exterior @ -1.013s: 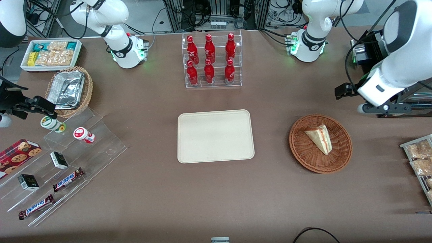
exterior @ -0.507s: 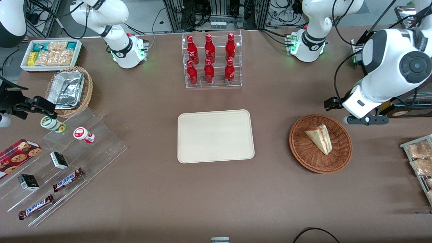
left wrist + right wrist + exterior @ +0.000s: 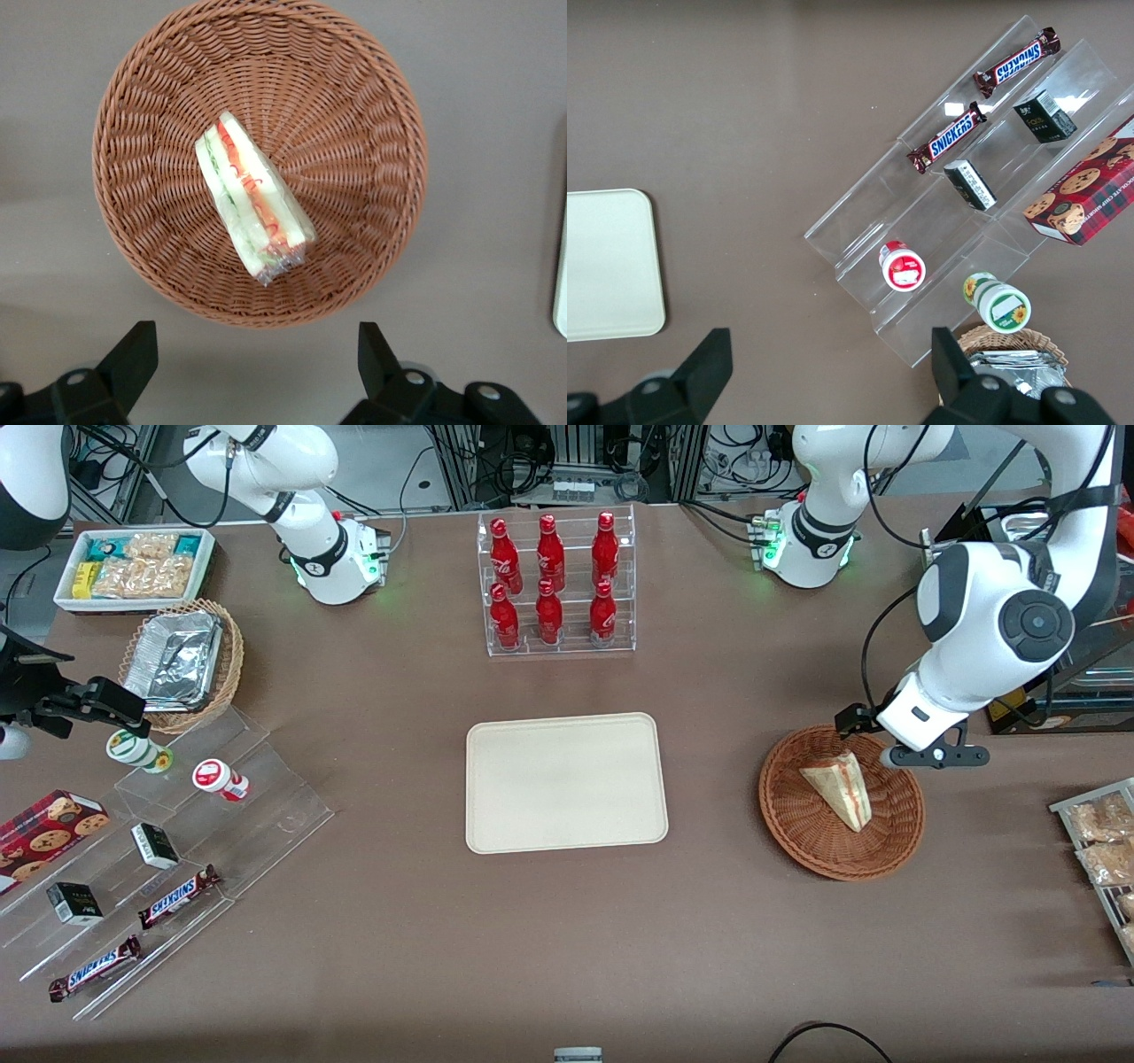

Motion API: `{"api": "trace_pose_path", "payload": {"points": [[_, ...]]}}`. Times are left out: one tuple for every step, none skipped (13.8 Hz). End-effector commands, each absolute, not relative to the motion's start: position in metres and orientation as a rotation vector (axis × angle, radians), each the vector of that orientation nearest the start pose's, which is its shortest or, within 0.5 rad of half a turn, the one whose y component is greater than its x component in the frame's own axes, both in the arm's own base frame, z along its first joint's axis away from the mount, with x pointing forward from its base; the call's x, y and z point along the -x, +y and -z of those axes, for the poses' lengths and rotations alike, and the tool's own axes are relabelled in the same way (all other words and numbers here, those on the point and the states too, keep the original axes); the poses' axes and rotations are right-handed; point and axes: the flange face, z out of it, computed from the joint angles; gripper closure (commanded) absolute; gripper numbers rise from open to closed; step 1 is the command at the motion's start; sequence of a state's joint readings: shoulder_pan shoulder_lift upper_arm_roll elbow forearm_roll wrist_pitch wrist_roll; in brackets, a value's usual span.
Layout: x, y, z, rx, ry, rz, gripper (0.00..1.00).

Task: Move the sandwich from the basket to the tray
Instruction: 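Move the left gripper over the wrapped sandwich in the wicker basket, then lower the open left gripper around the sandwich's upright edge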

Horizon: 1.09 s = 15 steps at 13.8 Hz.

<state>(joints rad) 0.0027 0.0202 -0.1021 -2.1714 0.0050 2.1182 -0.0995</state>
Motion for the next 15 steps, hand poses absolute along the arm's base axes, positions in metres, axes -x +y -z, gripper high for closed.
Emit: {"api": "trace_pose_path", "payload": {"points": [[-0.532, -0.048, -0.364, 3.133, -0.106, -0.086, 0.00], [-0.532, -0.048, -0.360, 3.131, -0.149, -0.081, 0.00], [-0.533, -0.048, -0.354, 3.127, -0.221, -0.078, 0.00], [-0.534, -0.048, -0.351, 3.118, -0.331, -0.064, 0.00], [-0.535, -0.048, -0.347, 3.105, -0.431, -0.069, 0.00], [-0.536, -0.049, -0.344, 3.089, -0.528, -0.071, 0.00], [-0.538, -0.049, -0.343, 3.075, -0.628, -0.041, 0.00], [-0.540, -0.049, -0.338, 3.052, -0.749, -0.023, 0.00], [-0.541, -0.051, -0.332, 3.025, -0.855, -0.021, 0.00], [-0.540, -0.054, -0.330, 3.006, -0.926, -0.007, 0.00], [-0.541, -0.054, -0.326, 2.979, -1.021, 0.001, 0.00], [-0.542, -0.055, -0.322, 2.966, -1.058, 0.006, 0.00], [-0.542, -0.055, -0.319, 2.966, -1.053, 0.008, 0.00], [-0.543, -0.055, -0.313, 2.965, -1.052, 0.001, 0.00], [-0.543, -0.055, -0.310, 2.965, -1.048, -0.003, 0.00]]}}
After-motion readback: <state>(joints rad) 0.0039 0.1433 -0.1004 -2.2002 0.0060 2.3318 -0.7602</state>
